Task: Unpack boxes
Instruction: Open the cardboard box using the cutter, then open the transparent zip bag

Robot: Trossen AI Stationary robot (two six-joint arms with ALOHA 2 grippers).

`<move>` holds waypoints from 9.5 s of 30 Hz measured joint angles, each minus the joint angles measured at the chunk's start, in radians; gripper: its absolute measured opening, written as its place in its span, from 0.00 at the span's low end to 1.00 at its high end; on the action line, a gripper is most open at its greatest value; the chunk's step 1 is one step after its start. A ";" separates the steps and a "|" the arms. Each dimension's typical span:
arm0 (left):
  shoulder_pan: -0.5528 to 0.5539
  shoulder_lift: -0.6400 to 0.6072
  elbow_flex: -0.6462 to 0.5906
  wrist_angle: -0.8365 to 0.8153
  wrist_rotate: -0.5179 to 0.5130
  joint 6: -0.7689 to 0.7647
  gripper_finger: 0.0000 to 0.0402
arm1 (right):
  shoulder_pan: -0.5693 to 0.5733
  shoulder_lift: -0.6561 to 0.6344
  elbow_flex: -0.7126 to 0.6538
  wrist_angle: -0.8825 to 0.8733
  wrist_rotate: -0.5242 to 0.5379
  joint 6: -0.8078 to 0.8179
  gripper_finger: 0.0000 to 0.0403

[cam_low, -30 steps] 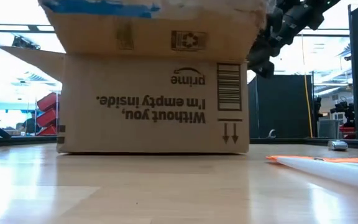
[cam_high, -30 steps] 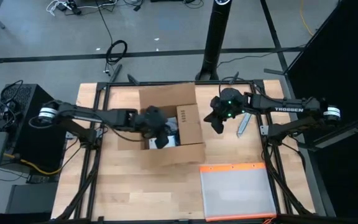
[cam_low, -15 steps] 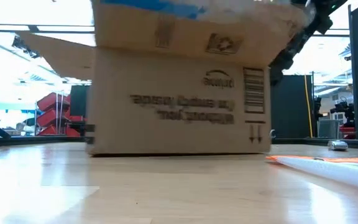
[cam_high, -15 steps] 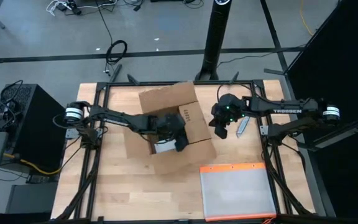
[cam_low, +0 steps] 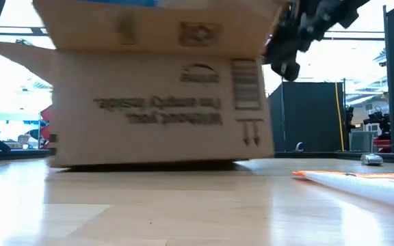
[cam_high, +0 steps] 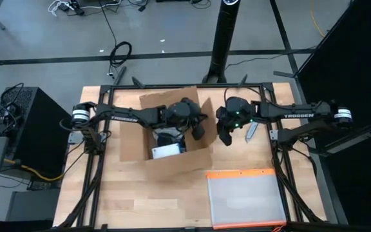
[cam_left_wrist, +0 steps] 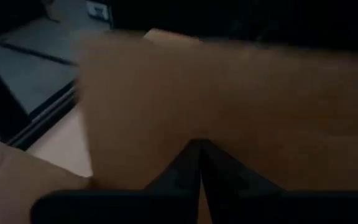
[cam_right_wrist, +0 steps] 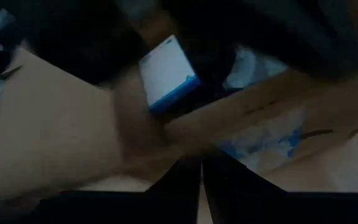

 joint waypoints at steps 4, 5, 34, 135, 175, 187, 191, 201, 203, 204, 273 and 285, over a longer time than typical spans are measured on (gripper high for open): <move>0.006 0.018 0.000 0.083 0.058 -0.003 0.00 | 0.004 -0.053 0.136 -0.201 0.074 -0.003 0.00; 0.006 0.025 0.000 0.106 0.064 -0.004 0.00 | 0.004 -0.068 0.172 -0.256 0.108 -0.017 0.00; 0.030 0.156 0.153 -0.041 0.248 0.052 0.01 | -0.079 0.035 0.327 -0.679 0.320 -0.100 0.00; -0.565 -0.149 0.125 -0.383 -0.251 -0.491 0.01 | 1.382 0.634 0.377 -0.650 0.260 0.856 0.03; -0.625 0.115 0.203 -0.060 -0.283 -0.344 0.20 | 0.943 0.285 0.377 -0.680 0.580 0.881 0.00; -0.560 0.355 0.202 0.214 -0.176 -0.447 0.48 | 0.905 0.284 0.377 -0.661 0.579 0.886 0.00; -0.540 0.374 0.202 0.214 -0.174 -0.455 0.49 | 0.908 0.285 0.377 -0.625 0.611 0.865 0.00; -0.491 0.411 0.202 0.214 -0.164 -0.470 0.52 | 0.919 0.285 0.377 -0.542 0.691 0.824 0.00; -0.481 0.418 0.202 0.214 -0.162 -0.473 0.52 | 0.923 0.285 0.377 -0.525 0.705 0.816 0.00; -0.476 0.418 0.202 0.214 -0.163 -0.474 0.50 | 0.930 0.285 0.377 -0.519 0.703 0.815 0.00; -0.557 0.290 0.253 -0.001 0.215 -0.313 0.09 | 1.014 0.445 0.392 -0.785 0.313 1.729 0.00; -0.554 0.331 0.252 -0.028 -0.014 -0.327 0.12 | 0.959 0.440 0.391 -0.745 0.441 1.689 0.00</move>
